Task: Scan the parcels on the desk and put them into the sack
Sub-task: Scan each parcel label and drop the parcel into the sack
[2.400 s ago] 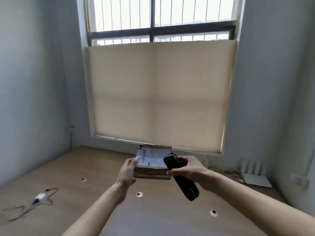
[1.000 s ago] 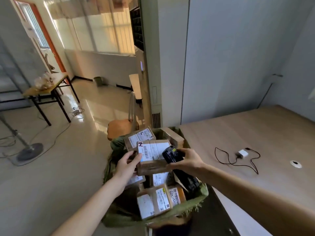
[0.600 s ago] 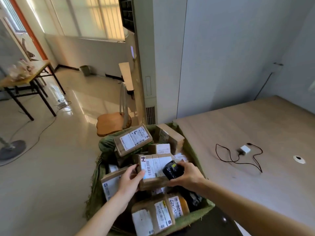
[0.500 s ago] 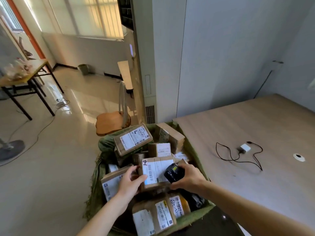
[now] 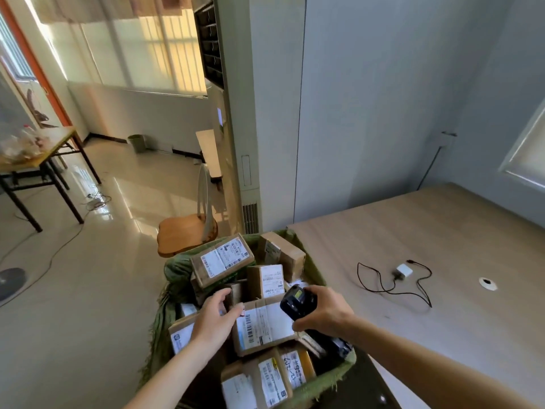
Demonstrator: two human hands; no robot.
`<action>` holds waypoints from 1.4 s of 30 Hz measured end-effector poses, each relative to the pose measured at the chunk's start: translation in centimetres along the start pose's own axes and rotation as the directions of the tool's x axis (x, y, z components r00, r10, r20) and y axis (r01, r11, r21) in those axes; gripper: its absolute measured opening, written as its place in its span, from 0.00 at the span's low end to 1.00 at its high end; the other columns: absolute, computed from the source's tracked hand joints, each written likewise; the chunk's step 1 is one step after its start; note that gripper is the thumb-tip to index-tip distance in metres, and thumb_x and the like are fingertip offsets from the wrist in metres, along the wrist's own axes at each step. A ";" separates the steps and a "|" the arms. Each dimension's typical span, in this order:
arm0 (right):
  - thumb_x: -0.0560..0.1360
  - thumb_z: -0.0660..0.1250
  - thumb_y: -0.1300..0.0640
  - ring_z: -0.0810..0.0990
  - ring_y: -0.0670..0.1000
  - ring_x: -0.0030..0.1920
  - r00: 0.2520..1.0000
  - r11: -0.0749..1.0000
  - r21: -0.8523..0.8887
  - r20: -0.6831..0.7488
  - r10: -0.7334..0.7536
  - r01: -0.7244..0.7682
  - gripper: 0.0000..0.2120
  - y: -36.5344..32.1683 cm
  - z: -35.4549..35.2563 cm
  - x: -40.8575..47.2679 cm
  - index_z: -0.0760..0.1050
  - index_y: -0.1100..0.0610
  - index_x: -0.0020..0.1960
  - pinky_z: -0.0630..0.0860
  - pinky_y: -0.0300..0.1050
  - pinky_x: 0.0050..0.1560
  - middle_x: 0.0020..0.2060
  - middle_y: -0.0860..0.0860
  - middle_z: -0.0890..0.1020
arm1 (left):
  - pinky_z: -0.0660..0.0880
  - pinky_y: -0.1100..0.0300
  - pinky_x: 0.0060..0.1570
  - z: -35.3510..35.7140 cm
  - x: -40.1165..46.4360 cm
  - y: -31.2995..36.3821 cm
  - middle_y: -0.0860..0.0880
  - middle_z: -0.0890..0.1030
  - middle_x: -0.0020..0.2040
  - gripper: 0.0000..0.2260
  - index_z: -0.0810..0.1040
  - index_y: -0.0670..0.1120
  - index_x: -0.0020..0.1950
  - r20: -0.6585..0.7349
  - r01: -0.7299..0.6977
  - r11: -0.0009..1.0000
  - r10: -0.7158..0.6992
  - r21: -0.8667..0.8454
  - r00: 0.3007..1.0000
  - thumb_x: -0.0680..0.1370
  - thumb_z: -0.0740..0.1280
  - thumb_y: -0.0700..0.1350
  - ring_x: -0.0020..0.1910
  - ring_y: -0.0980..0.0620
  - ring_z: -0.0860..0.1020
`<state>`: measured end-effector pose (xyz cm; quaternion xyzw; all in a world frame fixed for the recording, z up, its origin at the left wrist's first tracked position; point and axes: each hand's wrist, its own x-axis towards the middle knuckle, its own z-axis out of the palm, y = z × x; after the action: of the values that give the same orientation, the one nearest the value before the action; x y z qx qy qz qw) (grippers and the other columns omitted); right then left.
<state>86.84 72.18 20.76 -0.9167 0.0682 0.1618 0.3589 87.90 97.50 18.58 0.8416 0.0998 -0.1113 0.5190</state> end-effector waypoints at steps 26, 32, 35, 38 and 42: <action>0.61 0.85 0.47 0.83 0.49 0.51 0.589 0.938 0.187 -0.737 0.331 -0.292 0.28 1.2 -19.3 -50.9 0.81 0.46 0.58 0.79 0.41 0.53 0.49 0.44 0.85 | 0.73 0.53 0.64 9.4 -29.2 27.2 0.51 0.78 0.66 0.36 0.74 0.55 0.71 0.465 -0.730 0.651 0.723 -0.209 0.511 0.67 0.67 0.70 0.64 0.52 0.75; 0.61 0.85 0.48 0.84 0.49 0.51 0.377 0.865 0.314 -0.803 0.463 -0.392 0.33 5.5 -19.6 -66.5 0.80 0.48 0.64 0.81 0.43 0.54 0.54 0.46 0.85 | 0.73 0.55 0.61 16.5 -42.0 30.2 0.50 0.80 0.64 0.37 0.75 0.54 0.70 0.565 -0.794 0.523 0.773 -0.310 0.288 0.65 0.65 0.71 0.61 0.53 0.77; 0.61 0.85 0.48 0.84 0.49 0.51 0.294 0.836 0.342 -0.822 0.487 -0.429 0.35 7.4 -19.0 -73.9 0.79 0.48 0.66 0.81 0.42 0.53 0.56 0.47 0.84 | 0.73 0.55 0.63 20.1 -48.4 30.6 0.51 0.80 0.65 0.39 0.75 0.53 0.71 0.607 -0.792 0.487 0.771 -0.369 0.191 0.65 0.65 0.71 0.62 0.52 0.78; 0.62 0.85 0.47 0.84 0.50 0.53 0.237 0.803 0.374 -0.821 0.519 -0.463 0.37 9.6 -18.1 -81.0 0.79 0.49 0.68 0.80 0.41 0.52 0.59 0.47 0.84 | 0.73 0.54 0.65 23.7 -55.1 30.1 0.51 0.79 0.66 0.36 0.75 0.54 0.71 0.647 -0.774 0.477 0.754 -0.418 0.115 0.67 0.66 0.70 0.63 0.53 0.77; 0.60 0.84 0.44 0.84 0.49 0.54 0.146 0.749 0.417 -0.818 0.556 -0.515 0.37 13.2 -16.6 -89.6 0.80 0.47 0.68 0.81 0.43 0.57 0.58 0.45 0.85 | 0.73 0.53 0.65 28.8 -63.6 28.5 0.49 0.79 0.65 0.29 0.75 0.54 0.71 0.692 -0.760 0.465 0.722 -0.455 0.027 0.73 0.69 0.64 0.62 0.52 0.77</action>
<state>3.71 52.02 54.76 -0.7517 0.5762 -0.2558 0.1938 32.82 55.79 48.73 0.6129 -0.6088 -0.2073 0.4591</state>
